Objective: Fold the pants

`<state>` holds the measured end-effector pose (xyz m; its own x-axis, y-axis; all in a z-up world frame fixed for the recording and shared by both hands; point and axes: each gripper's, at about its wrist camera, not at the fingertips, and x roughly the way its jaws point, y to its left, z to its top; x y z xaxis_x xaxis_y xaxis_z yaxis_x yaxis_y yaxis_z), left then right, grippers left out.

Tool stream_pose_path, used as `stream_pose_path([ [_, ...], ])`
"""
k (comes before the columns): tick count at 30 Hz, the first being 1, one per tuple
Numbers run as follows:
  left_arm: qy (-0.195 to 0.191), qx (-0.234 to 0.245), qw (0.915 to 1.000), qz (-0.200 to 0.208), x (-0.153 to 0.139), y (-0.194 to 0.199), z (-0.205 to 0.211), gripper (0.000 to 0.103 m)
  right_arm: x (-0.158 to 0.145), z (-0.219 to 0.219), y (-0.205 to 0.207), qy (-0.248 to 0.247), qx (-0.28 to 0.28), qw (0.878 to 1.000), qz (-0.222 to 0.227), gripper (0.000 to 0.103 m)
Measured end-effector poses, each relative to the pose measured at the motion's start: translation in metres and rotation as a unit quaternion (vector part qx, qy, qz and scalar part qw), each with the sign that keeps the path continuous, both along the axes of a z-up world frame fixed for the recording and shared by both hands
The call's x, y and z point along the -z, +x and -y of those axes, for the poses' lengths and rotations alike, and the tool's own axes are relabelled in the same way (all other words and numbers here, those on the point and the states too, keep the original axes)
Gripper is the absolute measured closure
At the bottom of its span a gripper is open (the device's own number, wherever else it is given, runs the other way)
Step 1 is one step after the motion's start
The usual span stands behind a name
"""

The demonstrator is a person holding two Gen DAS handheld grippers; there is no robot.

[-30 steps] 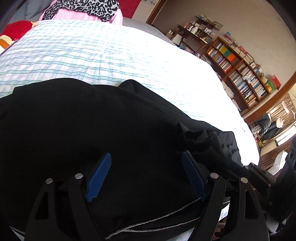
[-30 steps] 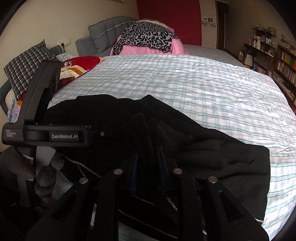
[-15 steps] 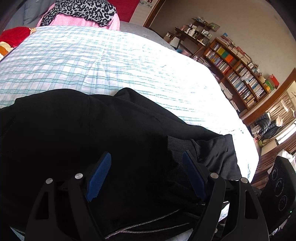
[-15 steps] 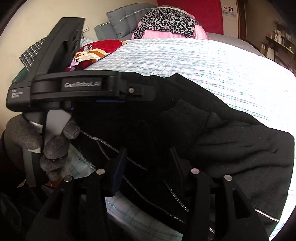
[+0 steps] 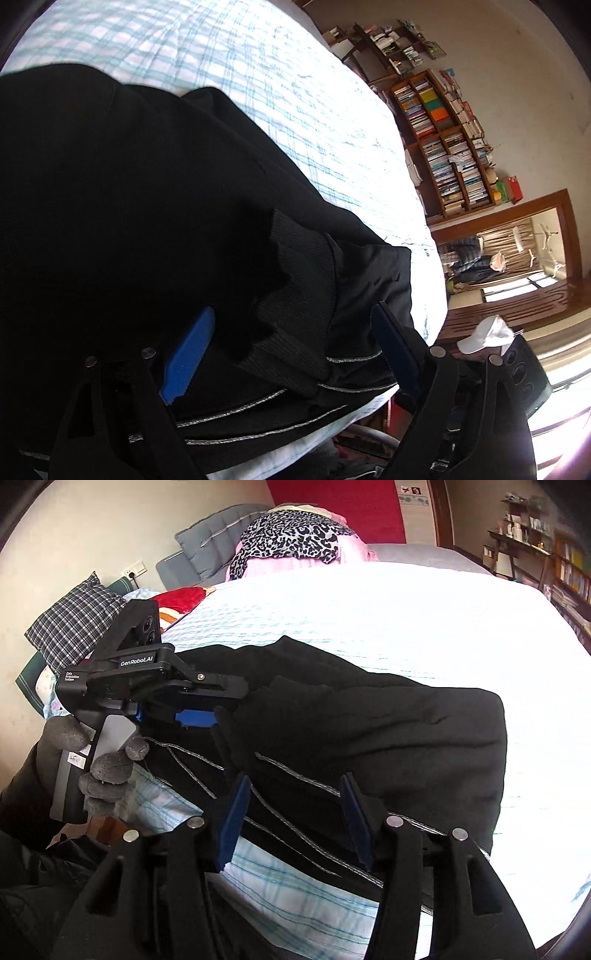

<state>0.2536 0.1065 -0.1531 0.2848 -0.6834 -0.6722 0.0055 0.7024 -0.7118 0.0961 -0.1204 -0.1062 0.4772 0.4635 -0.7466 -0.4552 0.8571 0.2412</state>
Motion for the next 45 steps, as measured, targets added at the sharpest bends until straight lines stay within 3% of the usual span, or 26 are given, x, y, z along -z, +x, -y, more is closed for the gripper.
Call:
stream_pose_path([
  [2,-0.013,0.007,0.9997,-0.022,0.005,0.002,0.003,0.017,0.000,0.007,0.001,-0.001,0.012,1.000,0.003,0.051],
  [5,-0.006,0.018,0.9997,-0.018,0.004,0.002,0.006,0.020,-0.001,0.016,0.000,-0.002,0.026,1.000,0.009,0.051],
  [8,0.007,0.024,0.9995,-0.021,0.002,0.002,0.009,0.039,-0.004,0.032,-0.001,0.003,0.046,0.999,0.012,0.051],
  [10,0.024,0.018,0.9993,-0.023,0.001,0.003,0.007,0.073,-0.006,0.042,0.001,0.007,0.065,0.998,0.015,0.051],
  [13,0.022,0.008,0.9995,-0.021,-0.002,-0.001,0.004,0.082,-0.010,0.063,0.002,0.012,0.101,0.995,0.018,0.051],
  [19,0.034,0.005,0.9985,0.042,-0.033,-0.011,0.005,0.088,-0.013,0.112,0.002,0.016,0.189,0.982,0.012,0.051],
  [26,0.065,-0.022,0.9901,0.123,-0.066,-0.026,-0.019,0.089,-0.004,0.141,-0.018,-0.007,0.203,0.979,-0.012,0.044],
  [32,0.109,-0.021,0.9886,0.102,-0.038,-0.043,-0.027,0.088,0.013,0.111,-0.022,-0.028,0.155,0.987,-0.038,0.044],
  [35,0.108,-0.031,0.9893,0.093,-0.026,-0.047,-0.034,0.088,0.016,0.094,-0.025,-0.046,0.122,0.991,-0.043,0.043],
  [41,0.125,-0.031,0.9859,0.107,-0.026,-0.053,-0.039,0.088,0.042,0.077,-0.026,-0.125,0.104,0.984,-0.068,0.043],
  [45,0.158,-0.018,0.9802,0.118,-0.023,-0.061,-0.036,0.088,0.048,0.078,-0.023,-0.138,0.111,0.981,-0.080,0.042],
])
